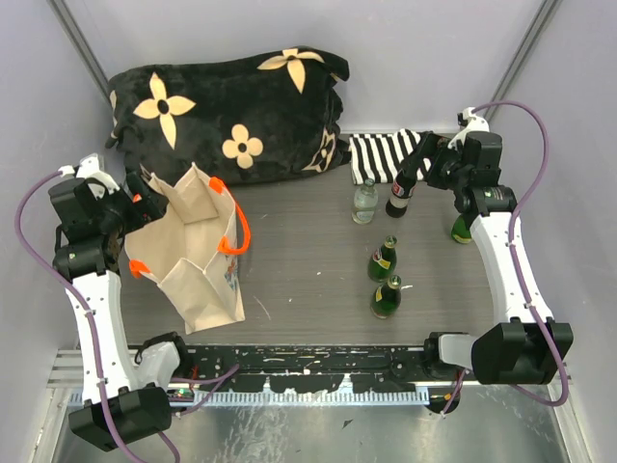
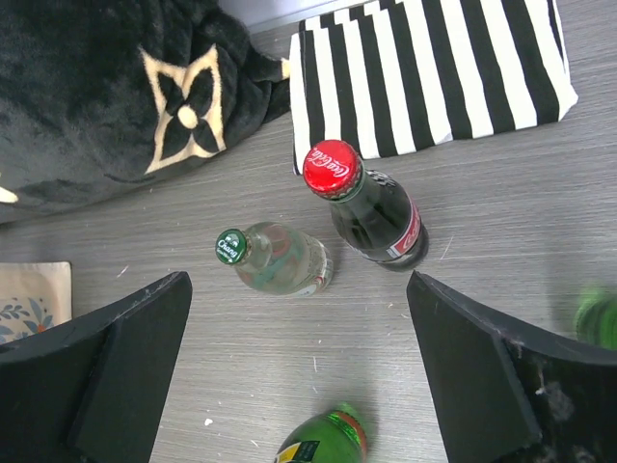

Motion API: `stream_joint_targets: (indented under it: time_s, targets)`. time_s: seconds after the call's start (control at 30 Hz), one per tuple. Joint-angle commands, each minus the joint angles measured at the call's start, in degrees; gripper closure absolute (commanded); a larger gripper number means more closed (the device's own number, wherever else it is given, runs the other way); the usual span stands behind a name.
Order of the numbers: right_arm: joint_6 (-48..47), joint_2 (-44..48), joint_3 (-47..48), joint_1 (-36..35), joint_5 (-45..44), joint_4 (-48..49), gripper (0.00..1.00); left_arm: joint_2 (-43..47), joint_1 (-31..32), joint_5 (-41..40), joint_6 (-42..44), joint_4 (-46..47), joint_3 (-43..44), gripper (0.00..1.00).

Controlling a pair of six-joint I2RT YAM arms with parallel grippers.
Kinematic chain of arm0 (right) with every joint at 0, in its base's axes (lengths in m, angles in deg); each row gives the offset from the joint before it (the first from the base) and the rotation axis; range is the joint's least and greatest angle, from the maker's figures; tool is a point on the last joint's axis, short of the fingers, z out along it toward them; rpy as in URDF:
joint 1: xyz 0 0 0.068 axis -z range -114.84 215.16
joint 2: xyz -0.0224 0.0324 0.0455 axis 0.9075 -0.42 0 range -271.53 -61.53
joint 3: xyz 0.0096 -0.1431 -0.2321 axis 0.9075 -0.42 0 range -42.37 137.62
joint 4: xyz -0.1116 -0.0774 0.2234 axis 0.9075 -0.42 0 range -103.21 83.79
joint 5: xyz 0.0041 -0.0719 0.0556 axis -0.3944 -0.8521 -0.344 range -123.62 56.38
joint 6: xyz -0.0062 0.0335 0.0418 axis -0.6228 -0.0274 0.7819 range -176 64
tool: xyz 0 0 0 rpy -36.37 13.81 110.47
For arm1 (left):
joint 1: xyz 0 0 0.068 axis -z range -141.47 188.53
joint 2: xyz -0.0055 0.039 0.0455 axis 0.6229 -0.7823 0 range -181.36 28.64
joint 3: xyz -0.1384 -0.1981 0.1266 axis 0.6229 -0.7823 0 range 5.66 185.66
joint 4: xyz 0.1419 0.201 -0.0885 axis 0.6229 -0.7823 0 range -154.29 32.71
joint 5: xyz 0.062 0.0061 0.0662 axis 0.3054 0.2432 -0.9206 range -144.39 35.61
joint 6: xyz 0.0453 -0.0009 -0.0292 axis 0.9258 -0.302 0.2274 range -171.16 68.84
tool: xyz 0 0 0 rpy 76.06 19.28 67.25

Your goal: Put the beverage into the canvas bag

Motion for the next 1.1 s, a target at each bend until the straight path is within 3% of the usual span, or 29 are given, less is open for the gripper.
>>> stream_joint_targets:
  time_s: [0.0,0.33,0.57,0.77,1.07]
  targets:
    - [1.09,1.74,0.49,0.17,-2.98,3.63,0.0,0.9,-0.18,1.18,-0.03,-0.06,-0.47,0.03]
    - [-3.29,0.28,2.6,0.17,-1.41,1.14,0.0,0.92,-0.16,1.45,2.82,-3.44,-1.54,0.03]
    - [-4.23,-1.61,5.69,0.15,-1.35,-1.46,0.0,-0.36,-0.16,1.51,9.81,-11.71,-1.39,0.06]
    - [-4.27,-0.85,5.71,0.15,-1.4,-1.72,0.0,-1.47,-0.08,-2.09,11.96,-12.68,-2.45,0.07]
    - [-3.68,-0.51,6.21,0.15,-0.16,-2.37,0.0,-4.33,1.21,-0.09,8.05,-14.28,13.98,0.07]
